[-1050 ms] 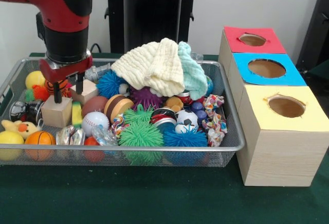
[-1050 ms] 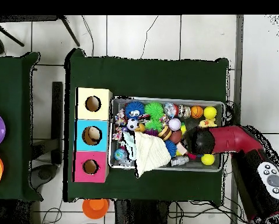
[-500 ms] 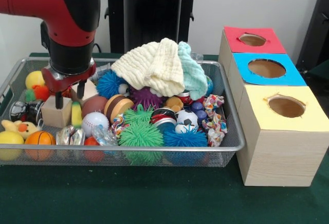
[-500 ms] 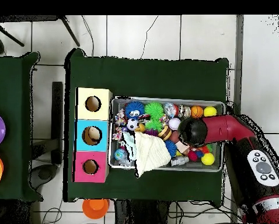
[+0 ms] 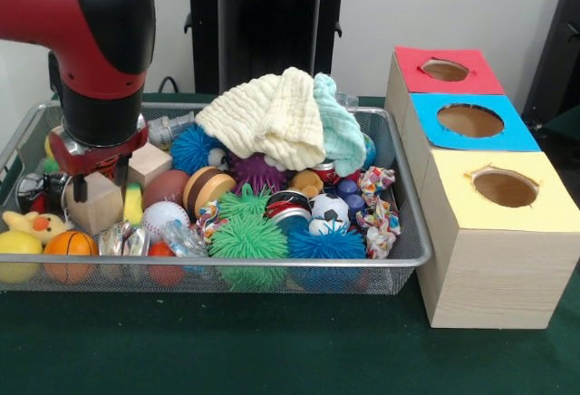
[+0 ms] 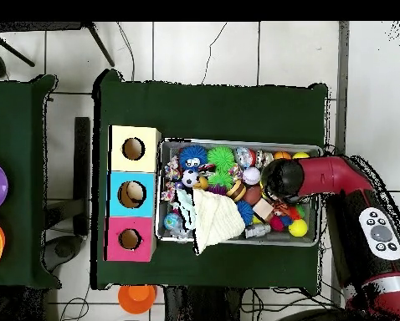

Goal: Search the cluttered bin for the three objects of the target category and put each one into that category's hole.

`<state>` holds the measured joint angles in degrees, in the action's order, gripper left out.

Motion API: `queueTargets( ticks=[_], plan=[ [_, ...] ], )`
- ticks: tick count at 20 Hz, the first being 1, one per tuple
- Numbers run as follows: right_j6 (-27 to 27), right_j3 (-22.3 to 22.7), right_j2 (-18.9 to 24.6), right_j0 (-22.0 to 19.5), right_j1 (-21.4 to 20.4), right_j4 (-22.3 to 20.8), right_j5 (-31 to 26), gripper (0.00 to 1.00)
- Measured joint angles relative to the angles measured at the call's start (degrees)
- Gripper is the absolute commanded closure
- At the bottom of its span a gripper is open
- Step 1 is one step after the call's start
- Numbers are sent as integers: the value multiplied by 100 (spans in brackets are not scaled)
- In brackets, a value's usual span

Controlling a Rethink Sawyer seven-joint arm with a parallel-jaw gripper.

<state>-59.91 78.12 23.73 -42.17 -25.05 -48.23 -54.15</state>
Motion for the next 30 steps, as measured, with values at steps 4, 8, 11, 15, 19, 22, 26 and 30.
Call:
queueTargets(
  ticks=[4, 8, 11, 15, 19, 22, 26, 30],
  plan=[
    [0, -144, -1, -8, 37, 0, -86, 0],
    [0, -162, -22, -80, -11, -4, -90, 0],
    [0, -166, -30, -140, -52, -4, -90, 0],
    [0, -165, -36, -236, -190, 9, -90, 0],
    [0, -165, -37, -317, -281, 63, -91, 0],
    [0, -164, -37, -373, -336, 112, -91, 0],
    [0, -136, -37, -429, -411, 219, -91, 0],
    [0, 21, -37, -512, -525, 410, -90, 0]
  ],
)
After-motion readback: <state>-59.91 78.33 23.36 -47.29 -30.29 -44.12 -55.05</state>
